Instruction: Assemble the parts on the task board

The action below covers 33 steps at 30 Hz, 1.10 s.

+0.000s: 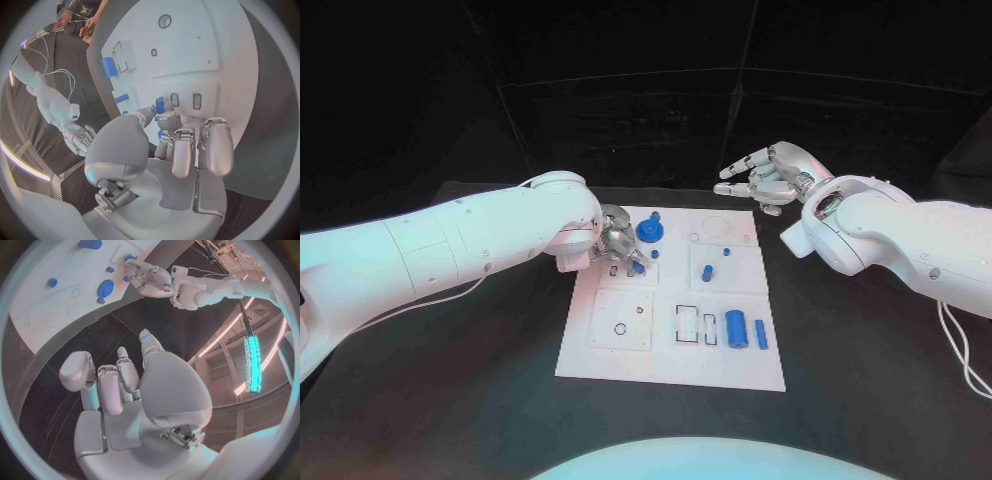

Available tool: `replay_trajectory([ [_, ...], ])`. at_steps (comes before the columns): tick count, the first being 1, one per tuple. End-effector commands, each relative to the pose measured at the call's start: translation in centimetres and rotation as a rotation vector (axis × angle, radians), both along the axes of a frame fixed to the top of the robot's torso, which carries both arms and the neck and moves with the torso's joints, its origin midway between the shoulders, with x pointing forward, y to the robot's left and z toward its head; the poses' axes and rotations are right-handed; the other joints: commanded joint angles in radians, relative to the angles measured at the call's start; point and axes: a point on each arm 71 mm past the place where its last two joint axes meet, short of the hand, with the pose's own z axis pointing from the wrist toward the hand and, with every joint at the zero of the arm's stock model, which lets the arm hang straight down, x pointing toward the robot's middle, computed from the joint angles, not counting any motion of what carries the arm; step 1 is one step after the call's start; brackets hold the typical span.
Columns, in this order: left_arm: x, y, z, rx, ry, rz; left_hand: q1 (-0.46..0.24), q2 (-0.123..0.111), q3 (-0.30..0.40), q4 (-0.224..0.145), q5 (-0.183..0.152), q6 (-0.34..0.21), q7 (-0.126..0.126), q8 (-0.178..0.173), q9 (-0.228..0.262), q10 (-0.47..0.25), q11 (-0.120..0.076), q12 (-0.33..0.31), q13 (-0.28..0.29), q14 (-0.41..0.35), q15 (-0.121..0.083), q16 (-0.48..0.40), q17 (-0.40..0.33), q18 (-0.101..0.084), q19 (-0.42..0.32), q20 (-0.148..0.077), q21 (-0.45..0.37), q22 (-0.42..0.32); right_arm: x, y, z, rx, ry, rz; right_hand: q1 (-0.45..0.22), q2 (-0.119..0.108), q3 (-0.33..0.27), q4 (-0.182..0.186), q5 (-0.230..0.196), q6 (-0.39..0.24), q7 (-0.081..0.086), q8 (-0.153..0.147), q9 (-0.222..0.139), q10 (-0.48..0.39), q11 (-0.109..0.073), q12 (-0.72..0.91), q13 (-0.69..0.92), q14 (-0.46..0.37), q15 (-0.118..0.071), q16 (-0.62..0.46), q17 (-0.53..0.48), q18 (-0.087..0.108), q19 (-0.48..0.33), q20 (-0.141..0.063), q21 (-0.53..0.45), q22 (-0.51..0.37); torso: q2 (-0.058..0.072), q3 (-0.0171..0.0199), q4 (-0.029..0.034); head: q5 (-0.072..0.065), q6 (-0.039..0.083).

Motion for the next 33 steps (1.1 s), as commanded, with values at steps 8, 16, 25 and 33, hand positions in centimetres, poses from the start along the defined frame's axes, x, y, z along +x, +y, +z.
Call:
replay_trajectory([
  [8, -0.5, 0.9, 0.7, -0.095, -0.049, 0.086, -0.035, -0.014, 0.197, -0.157, 0.005, 0.006, -0.005, 0.014, 0.014, 0.017, -0.003, 0.01, 0.006, 0.104, -0.002, 0.003, 0.263, -0.009, 0.006, -0.001, 0.005, 0.004, 0.1, 0.0, 0.1, -0.004, -0.001, 0.006, -0.001, 0.008, -0.007, -0.002, 0.004, 0.001, -0.001, 0.007, -0.001, -0.002, -0.001, 0.001, 0.002, 0.047, -0.007, -0.006, 0.007, 0.016, -0.005, -0.002, -0.004, -0.001, 0.0, 0.0011, 0.0002, 0.007, 0.001],
  [16, -1.1, 1.7, 0.5, -0.093, -0.088, 0.099, -0.039, -0.032, 0.216, -0.171, 0.005, 0.007, -0.007, 0.02, 0.021, 0.022, -0.005, 0.012, 0.009, 0.104, -0.004, 0.003, 0.263, -0.011, 0.009, -0.002, 0.008, 0.011, 0.1, -0.1, 0.1, -0.005, 0.0, 0.004, -0.001, 0.008, -0.008, -0.001, 0.004, 0.001, -0.001, 0.007, -0.001, -0.002, -0.001, 0.001, 0.001, 0.047, -0.007, -0.006, 0.007, 0.016, -0.004, -0.002, -0.004, 0.0, 0.0, 0.0018, 0.0006, 0.013, -0.004],
  [25, -1.4, 2.0, 0.0, -0.038, -0.157, 0.077, -0.038, -0.048, 0.225, -0.182, 0.005, 0.011, -0.009, 0.024, 0.024, 0.03, -0.007, 0.021, 0.018, 0.104, -0.005, 0.003, 0.263, -0.012, 0.011, -0.003, 0.011, 0.017, 0.1, -0.1, 0.1, -0.005, -0.001, 0.004, -0.002, 0.008, -0.008, -0.001, 0.004, 0.001, -0.001, 0.007, -0.001, -0.002, -0.001, 0.001, 0.001, 0.047, -0.007, -0.007, 0.007, 0.016, -0.004, -0.002, -0.004, 0.0, 0.001, 0.0015, 0.0003, 0.017, -0.007],
  [33, -1.5, 1.7, -0.4, -0.003, -0.182, 0.053, -0.038, -0.051, 0.227, -0.185, 0.005, 0.012, -0.01, 0.025, 0.025, 0.034, -0.008, 0.026, 0.023, 0.104, -0.005, 0.003, 0.263, -0.012, 0.012, -0.003, 0.013, 0.02, 0.1, -0.1, 0.1, -0.005, -0.001, 0.004, -0.002, 0.008, -0.008, -0.001, 0.004, 0.001, -0.001, 0.007, -0.001, -0.002, -0.001, 0.001, 0.001, 0.047, -0.007, -0.007, 0.007, 0.016, -0.004, -0.002, -0.004, 0.0, 0.002, 0.001, -0.0011, 0.017, -0.008],
])
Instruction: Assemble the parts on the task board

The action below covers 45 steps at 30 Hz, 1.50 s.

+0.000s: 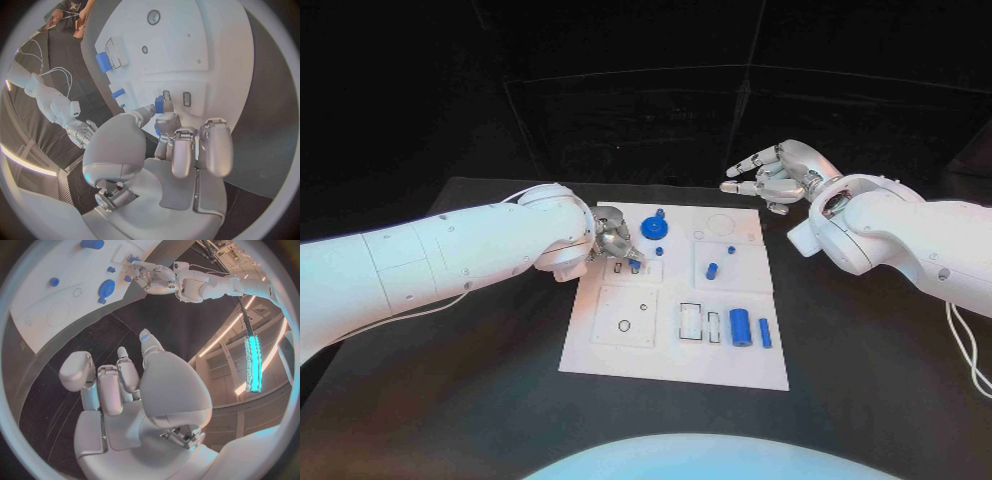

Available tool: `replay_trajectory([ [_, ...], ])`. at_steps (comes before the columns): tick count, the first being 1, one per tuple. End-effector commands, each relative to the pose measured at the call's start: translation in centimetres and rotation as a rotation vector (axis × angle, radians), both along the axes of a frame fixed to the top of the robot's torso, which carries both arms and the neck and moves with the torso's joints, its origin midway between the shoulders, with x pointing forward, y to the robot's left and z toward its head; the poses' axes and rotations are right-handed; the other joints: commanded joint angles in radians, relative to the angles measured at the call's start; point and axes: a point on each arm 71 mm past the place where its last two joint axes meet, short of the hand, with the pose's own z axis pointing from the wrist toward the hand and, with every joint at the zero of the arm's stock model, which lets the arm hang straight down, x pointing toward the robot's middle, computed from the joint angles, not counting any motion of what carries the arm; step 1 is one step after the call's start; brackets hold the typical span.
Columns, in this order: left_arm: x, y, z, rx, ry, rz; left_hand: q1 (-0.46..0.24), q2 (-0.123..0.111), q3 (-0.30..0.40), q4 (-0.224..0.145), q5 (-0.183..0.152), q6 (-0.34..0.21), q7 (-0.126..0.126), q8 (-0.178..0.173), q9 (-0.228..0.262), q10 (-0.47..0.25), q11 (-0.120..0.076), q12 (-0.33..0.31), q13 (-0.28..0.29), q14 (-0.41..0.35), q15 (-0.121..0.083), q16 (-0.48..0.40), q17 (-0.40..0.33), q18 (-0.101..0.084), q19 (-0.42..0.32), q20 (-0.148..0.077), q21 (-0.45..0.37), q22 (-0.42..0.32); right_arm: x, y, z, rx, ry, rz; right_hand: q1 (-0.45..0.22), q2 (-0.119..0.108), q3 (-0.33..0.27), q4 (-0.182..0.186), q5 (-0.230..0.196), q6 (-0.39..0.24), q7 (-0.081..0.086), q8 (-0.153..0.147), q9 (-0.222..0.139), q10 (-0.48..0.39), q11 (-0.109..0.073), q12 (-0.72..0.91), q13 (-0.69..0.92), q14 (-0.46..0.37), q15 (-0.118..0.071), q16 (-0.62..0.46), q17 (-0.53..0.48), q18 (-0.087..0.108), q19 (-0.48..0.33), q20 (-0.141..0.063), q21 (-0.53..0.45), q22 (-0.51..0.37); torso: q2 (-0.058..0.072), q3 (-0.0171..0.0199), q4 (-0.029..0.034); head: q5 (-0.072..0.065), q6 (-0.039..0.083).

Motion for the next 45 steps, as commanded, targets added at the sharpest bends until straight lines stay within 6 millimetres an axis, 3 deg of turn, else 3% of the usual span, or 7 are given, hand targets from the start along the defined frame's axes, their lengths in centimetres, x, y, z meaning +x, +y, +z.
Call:
replay_trajectory([
  [1, 0.18, -0.14, 0.19, 0.038, -0.053, -0.023, 0.004, -0.007, 0.158, -0.156, 0.004, 0.003, -0.004, 0.005, 0.001, 0.009, -0.003, 0.007, 0.005, 0.104, -0.005, 0.003, 0.263, -0.013, 0.013, -0.004, 0.006, 0.004, 0.01, 0.09, 0.15, -0.001, -0.005, 0.009, -0.002, 0.009, -0.005, 0.002, 0.004, 0.001, -0.001, 0.004, -0.001, -0.002, -0.001, 0.001, 0.002, 0.047, -0.007, -0.007, 0.007, 0.016, -0.004, -0.002, -0.004, 0.0, 0.001, -0.0007, -0.0017, -0.001, -0.001],
  [45, -0.22, -0.66, -0.7, 0.098, 0.022, -0.095, 0.002, -0.018, 0.165, -0.162, 0.01, 0.011, -0.006, 0.01, 0.004, 0.018, -0.004, 0.015, 0.011, 0.104, -0.006, 0.003, 0.263, -0.013, 0.014, -0.005, 0.006, 0.006, 0.06, 0.2, 0.15, 0.0, -0.008, 0.012, -0.005, 0.01, -0.007, 0.003, 0.005, 0.001, -0.002, 0.004, -0.001, -0.002, -0.001, 0.0, 0.001, 0.047, -0.007, -0.007, 0.007, 0.016, -0.004, -0.002, -0.005, -0.002, 0.0, 0.0005, -0.0004, -0.002, -0.012],
])
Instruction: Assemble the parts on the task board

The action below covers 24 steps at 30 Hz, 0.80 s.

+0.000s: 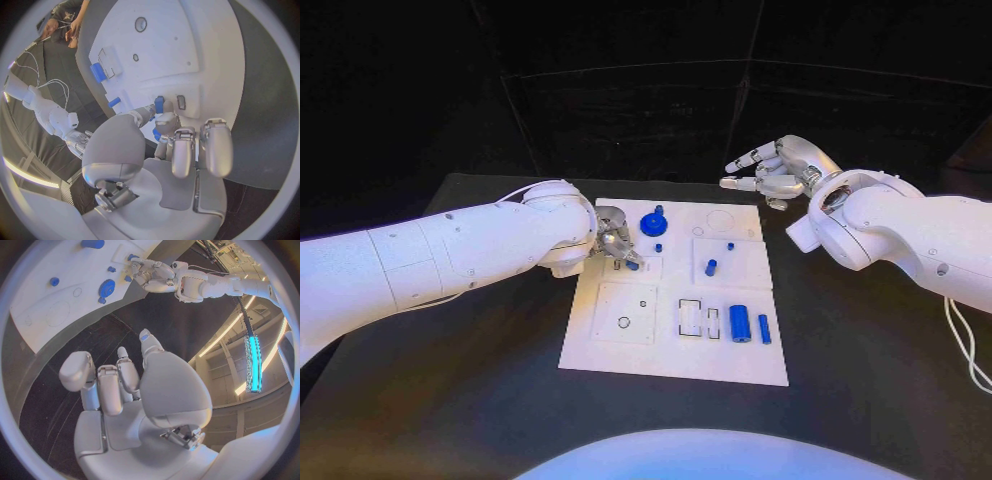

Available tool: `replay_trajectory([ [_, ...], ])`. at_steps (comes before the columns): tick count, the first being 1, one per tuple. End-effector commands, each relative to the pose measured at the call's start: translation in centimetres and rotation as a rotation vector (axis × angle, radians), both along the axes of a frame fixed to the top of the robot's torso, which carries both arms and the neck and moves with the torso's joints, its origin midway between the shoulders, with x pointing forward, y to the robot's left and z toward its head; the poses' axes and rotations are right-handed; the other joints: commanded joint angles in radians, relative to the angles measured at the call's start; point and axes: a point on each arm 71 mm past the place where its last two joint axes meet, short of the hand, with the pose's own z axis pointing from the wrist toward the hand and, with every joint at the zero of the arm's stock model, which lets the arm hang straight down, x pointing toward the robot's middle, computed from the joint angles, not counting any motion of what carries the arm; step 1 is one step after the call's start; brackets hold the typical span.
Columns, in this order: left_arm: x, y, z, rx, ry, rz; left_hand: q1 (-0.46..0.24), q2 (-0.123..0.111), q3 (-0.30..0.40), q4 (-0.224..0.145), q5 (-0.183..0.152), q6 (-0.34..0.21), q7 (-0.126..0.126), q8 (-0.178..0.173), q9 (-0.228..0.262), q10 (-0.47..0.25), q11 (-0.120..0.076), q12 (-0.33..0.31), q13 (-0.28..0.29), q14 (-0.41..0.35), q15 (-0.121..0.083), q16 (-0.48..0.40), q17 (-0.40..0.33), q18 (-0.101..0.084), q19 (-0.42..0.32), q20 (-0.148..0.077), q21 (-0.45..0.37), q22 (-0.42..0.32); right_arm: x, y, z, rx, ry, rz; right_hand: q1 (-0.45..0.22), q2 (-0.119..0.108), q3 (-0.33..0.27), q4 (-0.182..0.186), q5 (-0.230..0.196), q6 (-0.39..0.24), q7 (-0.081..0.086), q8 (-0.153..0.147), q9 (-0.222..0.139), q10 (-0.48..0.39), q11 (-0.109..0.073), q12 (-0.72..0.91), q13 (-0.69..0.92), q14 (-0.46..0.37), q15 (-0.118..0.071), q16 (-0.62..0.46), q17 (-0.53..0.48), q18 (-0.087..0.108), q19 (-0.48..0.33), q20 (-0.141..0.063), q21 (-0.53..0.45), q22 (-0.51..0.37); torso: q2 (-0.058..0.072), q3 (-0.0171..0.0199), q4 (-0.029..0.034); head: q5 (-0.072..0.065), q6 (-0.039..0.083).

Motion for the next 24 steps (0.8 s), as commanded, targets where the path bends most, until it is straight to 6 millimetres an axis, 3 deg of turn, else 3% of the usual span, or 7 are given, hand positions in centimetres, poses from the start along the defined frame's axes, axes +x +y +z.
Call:
replay_trajectory([
  [1, -0.22, -0.32, -0.31, 0.019, 0.024, -0.027, 0.004, -0.004, 0.15, -0.146, 0.003, 0.003, -0.008, 0.007, 0.002, 0.006, 0.001, 0.007, 0.001, 0.104, -0.006, 0.003, 0.263, -0.013, 0.014, -0.005, 0.002, 0.0, 0.01, 0.13, 0.17, 0.0, -0.007, 0.01, -0.006, 0.011, -0.009, 0.004, 0.006, 0.001, -0.002, 0.005, -0.002, -0.002, -0.001, 0.0, 0.0, 0.047, -0.007, -0.007, 0.006, 0.016, -0.004, -0.003, -0.006, -0.002, 0.0, 0.0003, 0.0002, 0.001, -0.001],
  [24, 0.47, -0.9, -0.63, 0.048, 0.054, -0.042, -0.121, -0.005, 0.063, -0.059, 0.001, 0.048, -0.027, 0.017, 0.007, 0.03, -0.013, 0.041, 0.038, 0.104, -0.016, 0.003, 0.263, -0.014, 0.017, -0.013, 0.004, 0.009, 0.0, 0.19, 0.16, 0.0, -0.006, 0.011, -0.007, 0.011, -0.009, 0.004, 0.005, 0.001, -0.002, 0.005, -0.002, -0.003, -0.001, -0.001, -0.001, 0.047, -0.007, -0.008, 0.005, 0.016, -0.004, -0.003, -0.006, -0.003, 0.001, 0.0003, -0.0004, 0.0, -0.002],
])
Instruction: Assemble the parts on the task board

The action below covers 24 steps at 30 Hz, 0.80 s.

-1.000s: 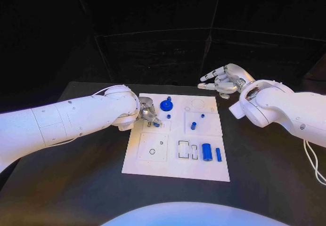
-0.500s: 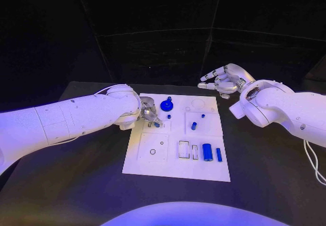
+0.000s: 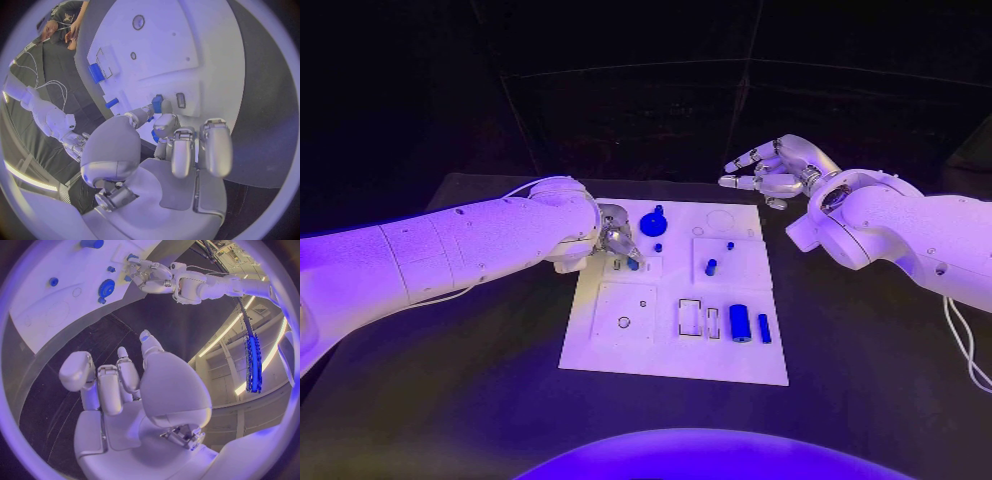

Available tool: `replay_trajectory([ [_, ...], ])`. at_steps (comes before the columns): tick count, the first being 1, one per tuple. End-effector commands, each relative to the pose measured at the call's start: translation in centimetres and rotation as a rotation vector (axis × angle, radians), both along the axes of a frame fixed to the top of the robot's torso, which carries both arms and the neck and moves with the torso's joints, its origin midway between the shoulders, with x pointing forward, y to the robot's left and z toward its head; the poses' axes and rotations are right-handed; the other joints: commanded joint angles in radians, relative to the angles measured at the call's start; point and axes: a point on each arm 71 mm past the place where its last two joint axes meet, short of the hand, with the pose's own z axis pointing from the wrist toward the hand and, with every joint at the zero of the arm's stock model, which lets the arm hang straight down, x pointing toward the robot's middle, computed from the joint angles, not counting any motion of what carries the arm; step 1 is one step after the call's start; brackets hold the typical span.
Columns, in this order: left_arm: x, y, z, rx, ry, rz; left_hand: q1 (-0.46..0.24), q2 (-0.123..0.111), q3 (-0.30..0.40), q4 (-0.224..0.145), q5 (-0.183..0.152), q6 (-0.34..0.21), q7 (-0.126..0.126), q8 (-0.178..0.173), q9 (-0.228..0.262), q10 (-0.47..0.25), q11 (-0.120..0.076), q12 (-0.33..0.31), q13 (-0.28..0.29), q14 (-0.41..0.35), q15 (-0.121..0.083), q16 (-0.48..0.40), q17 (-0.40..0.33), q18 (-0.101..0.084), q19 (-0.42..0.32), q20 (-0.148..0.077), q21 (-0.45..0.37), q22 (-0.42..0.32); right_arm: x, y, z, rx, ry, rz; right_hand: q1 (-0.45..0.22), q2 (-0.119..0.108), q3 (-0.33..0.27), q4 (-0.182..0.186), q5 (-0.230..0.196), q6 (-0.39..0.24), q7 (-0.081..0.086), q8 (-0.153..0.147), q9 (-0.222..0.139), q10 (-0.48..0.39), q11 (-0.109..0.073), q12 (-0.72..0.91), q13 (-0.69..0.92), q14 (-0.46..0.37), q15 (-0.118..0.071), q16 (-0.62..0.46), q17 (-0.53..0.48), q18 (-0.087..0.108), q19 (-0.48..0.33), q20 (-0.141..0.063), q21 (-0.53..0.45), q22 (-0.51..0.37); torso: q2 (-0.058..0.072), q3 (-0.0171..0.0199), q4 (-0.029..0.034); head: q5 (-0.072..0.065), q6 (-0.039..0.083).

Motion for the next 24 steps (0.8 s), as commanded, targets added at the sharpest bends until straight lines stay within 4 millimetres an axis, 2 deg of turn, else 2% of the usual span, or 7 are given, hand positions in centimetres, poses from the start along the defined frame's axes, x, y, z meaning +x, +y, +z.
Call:
replay_trajectory([
  [1, -0.32, -0.34, -0.51, 0.021, 0.034, -0.029, -0.015, 0.001, -0.011, 0.009, 0.002, 0.011, -0.001, 0.006, 0.0, 0.008, 0.0, 0.01, 0.006, 0.104, -0.009, 0.003, 0.263, -0.014, 0.017, -0.007, 0.004, 0.001, 0.0, 0.13, 0.17, 0.0, -0.006, 0.01, 0.003, 0.002, -0.006, 0.0, 0.005, 0.001, -0.002, 0.005, -0.002, -0.003, -0.001, -0.001, -0.001, 0.047, -0.007, -0.003, 0.005, 0.016, -0.004, -0.003, -0.006, -0.001, 0.0, -0.0006, -0.0003, 0.0, -0.001],
  [19, -0.19, -0.23, -0.51, 0.022, 0.033, -0.025, -0.041, 0.003, -0.038, 0.024, 0.002, 0.03, -0.008, 0.011, 0.001, 0.026, -0.006, 0.035, 0.034, 0.104, -0.013, 0.003, 0.263, -0.017, 0.023, -0.01, 0.013, 0.016, 0.0, 0.13, 0.17, 0.0, -0.006, 0.01, 0.003, 0.002, -0.006, 0.0, 0.005, 0.001, -0.002, 0.005, -0.002, -0.003, -0.001, -0.001, -0.001, 0.047, -0.007, -0.003, 0.005, 0.016, -0.004, -0.003, -0.006, -0.001, 0.0, -0.0012, 0.0005, -0.002, -0.002],
  [24, -0.09, -0.18, -0.47, 0.02, 0.027, -0.018, -0.067, -0.001, -0.062, 0.04, 0.0, 0.035, -0.008, 0.01, 0.001, 0.028, -0.007, 0.037, 0.036, 0.104, -0.014, 0.003, 0.263, -0.018, 0.024, -0.011, 0.014, 0.02, 0.0, 0.13, 0.18, 0.0, -0.007, 0.009, 0.001, 0.002, -0.007, 0.001, 0.005, 0.002, -0.002, 0.006, -0.001, -0.004, -0.001, -0.002, -0.003, 0.047, -0.007, -0.005, 0.003, 0.017, -0.005, -0.003, -0.007, -0.004, 0.001, -0.0011, 0.0005, -0.001, -0.002],
])
